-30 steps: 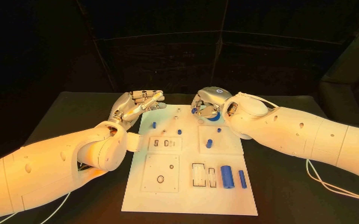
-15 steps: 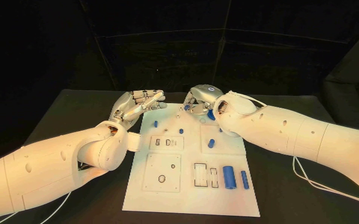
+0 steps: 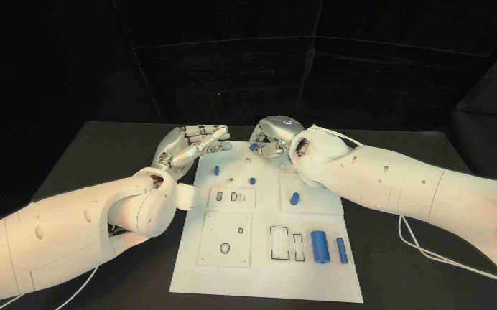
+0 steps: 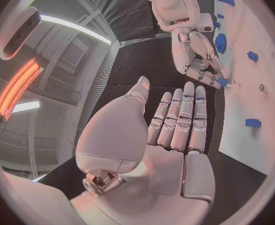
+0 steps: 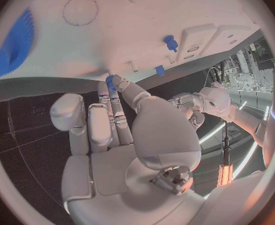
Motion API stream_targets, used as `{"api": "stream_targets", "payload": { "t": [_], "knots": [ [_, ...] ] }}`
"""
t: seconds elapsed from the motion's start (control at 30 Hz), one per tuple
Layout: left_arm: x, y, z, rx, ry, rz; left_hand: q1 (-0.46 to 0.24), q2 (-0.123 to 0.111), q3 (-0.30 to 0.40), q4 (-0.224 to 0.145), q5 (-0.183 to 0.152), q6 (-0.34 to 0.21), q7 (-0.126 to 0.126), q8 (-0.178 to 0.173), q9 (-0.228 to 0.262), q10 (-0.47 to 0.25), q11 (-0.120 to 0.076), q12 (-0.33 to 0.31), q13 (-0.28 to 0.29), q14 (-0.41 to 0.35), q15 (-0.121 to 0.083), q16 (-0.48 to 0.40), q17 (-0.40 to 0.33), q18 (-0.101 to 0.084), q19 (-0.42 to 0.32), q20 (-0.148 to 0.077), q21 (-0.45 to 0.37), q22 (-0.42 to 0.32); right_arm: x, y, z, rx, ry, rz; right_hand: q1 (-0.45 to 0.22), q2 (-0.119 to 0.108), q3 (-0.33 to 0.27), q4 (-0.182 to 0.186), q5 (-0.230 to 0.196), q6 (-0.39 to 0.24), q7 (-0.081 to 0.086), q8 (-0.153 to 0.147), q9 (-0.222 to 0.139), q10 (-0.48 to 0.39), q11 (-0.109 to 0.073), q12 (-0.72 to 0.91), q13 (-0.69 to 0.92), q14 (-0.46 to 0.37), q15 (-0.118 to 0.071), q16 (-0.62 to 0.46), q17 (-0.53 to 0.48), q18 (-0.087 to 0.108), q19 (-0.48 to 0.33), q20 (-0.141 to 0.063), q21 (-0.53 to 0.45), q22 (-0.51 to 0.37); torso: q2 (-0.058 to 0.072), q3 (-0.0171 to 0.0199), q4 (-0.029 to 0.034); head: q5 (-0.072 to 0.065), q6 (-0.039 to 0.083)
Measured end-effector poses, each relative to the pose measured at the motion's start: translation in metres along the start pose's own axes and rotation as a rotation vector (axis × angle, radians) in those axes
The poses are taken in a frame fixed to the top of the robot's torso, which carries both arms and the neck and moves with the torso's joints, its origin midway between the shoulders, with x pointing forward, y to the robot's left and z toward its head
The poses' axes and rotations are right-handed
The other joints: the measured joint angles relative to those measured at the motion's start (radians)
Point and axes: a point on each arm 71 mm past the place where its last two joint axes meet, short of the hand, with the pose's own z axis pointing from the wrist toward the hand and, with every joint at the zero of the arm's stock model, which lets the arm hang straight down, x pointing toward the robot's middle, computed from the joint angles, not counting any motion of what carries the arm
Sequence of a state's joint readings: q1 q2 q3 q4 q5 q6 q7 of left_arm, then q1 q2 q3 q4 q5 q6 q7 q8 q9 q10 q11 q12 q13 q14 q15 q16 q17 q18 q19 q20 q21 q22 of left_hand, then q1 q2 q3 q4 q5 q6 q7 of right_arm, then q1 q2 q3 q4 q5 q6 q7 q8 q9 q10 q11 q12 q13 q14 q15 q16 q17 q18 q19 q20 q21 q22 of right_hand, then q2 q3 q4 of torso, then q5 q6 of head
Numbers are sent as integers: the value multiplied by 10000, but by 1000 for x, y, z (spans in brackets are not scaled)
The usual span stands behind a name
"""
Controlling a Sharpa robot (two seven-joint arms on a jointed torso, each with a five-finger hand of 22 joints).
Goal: Assemble the parts on the task board
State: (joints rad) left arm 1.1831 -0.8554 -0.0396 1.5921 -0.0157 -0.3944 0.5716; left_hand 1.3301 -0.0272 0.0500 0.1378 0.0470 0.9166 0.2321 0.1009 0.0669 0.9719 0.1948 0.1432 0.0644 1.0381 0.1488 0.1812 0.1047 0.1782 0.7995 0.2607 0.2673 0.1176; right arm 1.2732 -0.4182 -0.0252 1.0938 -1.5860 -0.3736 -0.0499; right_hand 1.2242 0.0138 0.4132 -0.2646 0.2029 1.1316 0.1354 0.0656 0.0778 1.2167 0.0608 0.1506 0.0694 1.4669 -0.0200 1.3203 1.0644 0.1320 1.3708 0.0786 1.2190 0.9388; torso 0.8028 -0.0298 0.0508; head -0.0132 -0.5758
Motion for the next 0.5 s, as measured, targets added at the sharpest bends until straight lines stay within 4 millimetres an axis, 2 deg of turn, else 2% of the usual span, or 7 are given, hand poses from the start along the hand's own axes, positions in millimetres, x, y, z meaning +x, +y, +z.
{"api": "stream_targets", "payload": {
  "t": [0.5],
  "knots": [
    [0,0,1,-18,0,0,0,0,0,0,0,0,0,0,0,0,0,0,0,0,0,0,0,0,0,0,0,2,1,2,3,39,12,-24,-73,-73,109,109,-184,21,25,10,-27,-37,38,-58,7,0,0,19,-53,0,-5,5,0,-2,71,-8,11,9,-24]
  ]
}}
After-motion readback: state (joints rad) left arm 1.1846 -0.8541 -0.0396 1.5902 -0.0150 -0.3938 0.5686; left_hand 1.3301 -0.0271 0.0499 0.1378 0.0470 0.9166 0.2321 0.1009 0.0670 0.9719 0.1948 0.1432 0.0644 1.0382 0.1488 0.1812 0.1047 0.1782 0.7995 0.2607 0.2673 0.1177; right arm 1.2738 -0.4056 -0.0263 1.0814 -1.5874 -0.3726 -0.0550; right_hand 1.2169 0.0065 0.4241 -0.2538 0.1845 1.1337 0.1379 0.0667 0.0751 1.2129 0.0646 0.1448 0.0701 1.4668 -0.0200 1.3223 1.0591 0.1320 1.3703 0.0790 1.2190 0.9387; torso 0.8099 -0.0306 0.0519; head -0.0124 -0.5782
